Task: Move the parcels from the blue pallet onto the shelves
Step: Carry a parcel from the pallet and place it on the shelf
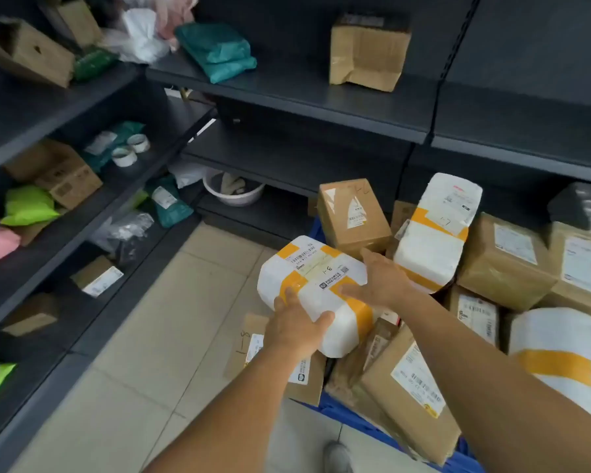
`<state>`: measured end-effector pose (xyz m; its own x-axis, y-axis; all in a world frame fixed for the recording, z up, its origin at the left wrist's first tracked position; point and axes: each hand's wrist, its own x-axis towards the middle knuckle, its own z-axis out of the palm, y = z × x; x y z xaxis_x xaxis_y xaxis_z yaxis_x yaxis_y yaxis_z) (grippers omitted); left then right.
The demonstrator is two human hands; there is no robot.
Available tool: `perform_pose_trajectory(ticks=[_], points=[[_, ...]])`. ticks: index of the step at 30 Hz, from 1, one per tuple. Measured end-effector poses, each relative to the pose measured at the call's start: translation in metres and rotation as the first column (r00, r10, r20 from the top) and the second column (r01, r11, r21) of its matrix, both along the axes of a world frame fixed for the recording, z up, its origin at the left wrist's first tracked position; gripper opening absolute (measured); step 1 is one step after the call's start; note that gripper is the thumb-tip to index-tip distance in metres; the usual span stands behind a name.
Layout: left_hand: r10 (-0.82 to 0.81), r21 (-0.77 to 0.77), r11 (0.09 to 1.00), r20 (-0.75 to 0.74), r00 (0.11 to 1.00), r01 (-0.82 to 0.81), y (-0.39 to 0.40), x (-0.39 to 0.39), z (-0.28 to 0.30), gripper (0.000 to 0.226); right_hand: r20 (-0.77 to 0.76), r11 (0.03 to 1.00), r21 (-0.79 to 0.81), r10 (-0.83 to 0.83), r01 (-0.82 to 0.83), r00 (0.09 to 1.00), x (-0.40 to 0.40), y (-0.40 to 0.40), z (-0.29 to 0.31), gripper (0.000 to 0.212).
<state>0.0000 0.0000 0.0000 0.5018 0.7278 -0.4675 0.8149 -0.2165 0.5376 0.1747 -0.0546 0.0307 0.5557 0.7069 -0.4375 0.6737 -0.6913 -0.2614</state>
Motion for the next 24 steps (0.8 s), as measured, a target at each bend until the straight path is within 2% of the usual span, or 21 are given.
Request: perform_pose_trajectory(ticks=[4,7,10,17,24], points=[[0.227,-0.191,0.957,0.022,0.974,-0.218,-0.011,0.018,-0.009,0.109,-0.107,0.996,-0.046,0.070,-0.075,0.992,0.023,0.003,-0.011,0.105],[0.384,-0.279,0.895,0.085,0.919,-0.348,-0.020,0.026,-0.016,0.114,-0.221,0.995,-0.056,0.063,-0.077,0.973,0.033,0.003,-0.023,0.108],[0.449,-0.288,0.870,0.124,0.885,-0.401,-0.028,0.032,-0.019,0.109,-0.330,0.998,-0.008,0.056,-0.062,0.942,0.039,-0.002,-0.030,0.101],[0.516,-0.261,0.845,0.164,0.841,-0.467,-0.044,0.037,-0.013,0.104,-0.297,0.997,0.001,0.070,-0.073,0.952,0.040,-0.008,-0.026,0.103],[0.546,-0.171,0.838,0.262,0.796,-0.518,-0.044,0.023,0.013,0.107,-0.283,0.987,0.116,0.138,-0.109,0.949,0.027,-0.014,-0.003,0.108]])
